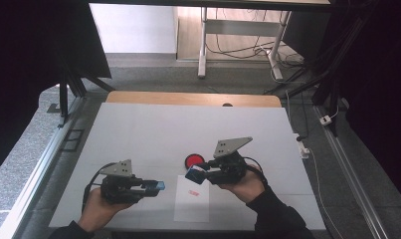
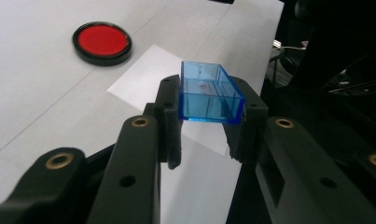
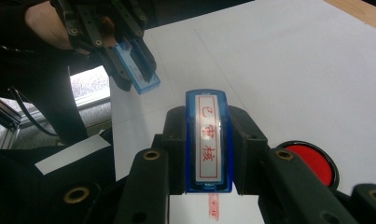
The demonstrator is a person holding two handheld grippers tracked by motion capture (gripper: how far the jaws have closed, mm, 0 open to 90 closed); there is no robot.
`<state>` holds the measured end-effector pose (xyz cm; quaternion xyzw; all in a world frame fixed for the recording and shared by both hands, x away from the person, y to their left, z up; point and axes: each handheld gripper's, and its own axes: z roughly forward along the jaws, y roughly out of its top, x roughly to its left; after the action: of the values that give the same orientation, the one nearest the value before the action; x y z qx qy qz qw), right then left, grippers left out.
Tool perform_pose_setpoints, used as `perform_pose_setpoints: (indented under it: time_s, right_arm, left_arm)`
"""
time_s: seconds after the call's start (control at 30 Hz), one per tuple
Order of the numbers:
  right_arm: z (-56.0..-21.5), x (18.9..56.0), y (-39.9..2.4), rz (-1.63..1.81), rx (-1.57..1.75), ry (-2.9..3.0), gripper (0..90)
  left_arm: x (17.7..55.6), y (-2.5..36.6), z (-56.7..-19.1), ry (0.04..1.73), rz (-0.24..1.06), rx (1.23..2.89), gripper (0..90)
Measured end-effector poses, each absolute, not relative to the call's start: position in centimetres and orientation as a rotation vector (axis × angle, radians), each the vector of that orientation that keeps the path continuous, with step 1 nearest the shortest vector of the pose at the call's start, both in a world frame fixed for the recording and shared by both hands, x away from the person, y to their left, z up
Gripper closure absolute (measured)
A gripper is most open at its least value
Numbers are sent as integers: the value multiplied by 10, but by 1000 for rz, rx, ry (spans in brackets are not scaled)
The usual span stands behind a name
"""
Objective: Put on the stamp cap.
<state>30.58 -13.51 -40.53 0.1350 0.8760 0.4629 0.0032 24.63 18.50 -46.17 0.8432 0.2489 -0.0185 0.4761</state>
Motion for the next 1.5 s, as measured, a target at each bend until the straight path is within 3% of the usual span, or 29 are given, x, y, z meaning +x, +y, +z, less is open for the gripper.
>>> perform_pose_setpoints:
  time_s: [0.7,1.5]
  right_arm:
    - [-393,304,-138,1529,366,2711,701]
    - [-394,297,-129,1623,254,2771,702]
  left_arm:
    - [271,143,-456,412,-104,2085,685]
    - [286,123,-461,250,-244,2066,687]
